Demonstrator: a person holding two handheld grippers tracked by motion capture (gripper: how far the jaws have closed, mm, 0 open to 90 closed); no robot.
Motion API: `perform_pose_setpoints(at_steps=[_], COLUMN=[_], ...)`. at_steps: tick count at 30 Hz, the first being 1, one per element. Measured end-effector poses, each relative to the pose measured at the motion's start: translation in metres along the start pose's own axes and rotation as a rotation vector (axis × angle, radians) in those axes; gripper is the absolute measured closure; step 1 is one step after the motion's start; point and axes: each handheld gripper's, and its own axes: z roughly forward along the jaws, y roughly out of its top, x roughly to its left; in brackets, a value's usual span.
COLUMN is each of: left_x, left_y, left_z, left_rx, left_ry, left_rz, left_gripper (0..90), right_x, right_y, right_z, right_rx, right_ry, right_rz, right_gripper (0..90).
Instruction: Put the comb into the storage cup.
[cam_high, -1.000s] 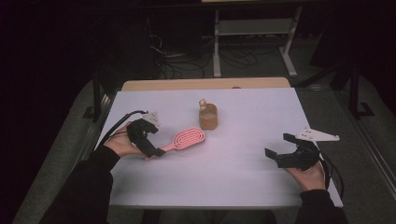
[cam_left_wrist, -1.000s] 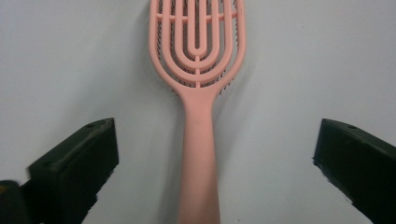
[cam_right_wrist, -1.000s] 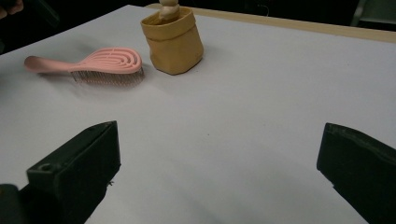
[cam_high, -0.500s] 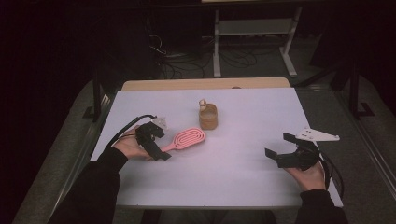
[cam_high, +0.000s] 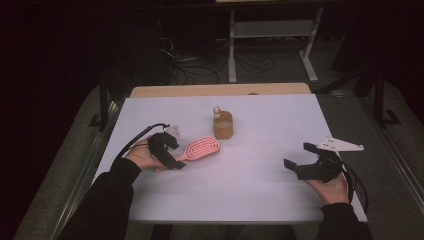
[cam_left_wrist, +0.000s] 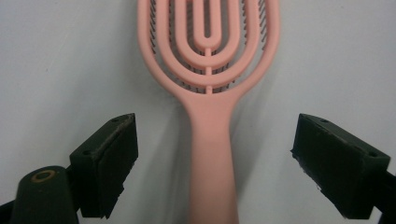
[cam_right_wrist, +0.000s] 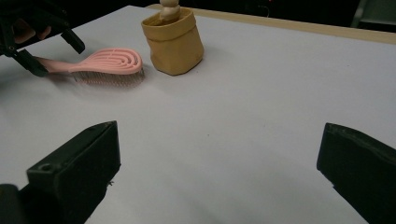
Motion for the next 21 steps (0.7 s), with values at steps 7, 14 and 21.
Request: perform_pose_setpoints(at_steps=[7,14,21], left_x=[0.003,0.000,-0.003], left_y=[-0.003,-0.001,0.001], left_z=[0.004,0.008,0.011], left_rx=[0.008,0.017,0.027], left_ry=[0.001,-0.003,0.023], left_rz=[-0.005,0.011,0.032], left_gripper=[25.3,37.0,56.6], right_x=[0.000,0.000,0.000], right_y=[0.000,0.000,0.000], right_z=[0.000,0.000,0.000], right_rx=[0.001,0.003,0.002], right_ry=[0.000,-0.001,0.000], right_rz=[0.000,0.000,-0.001], right_gripper=[0.0,0.0,0.0])
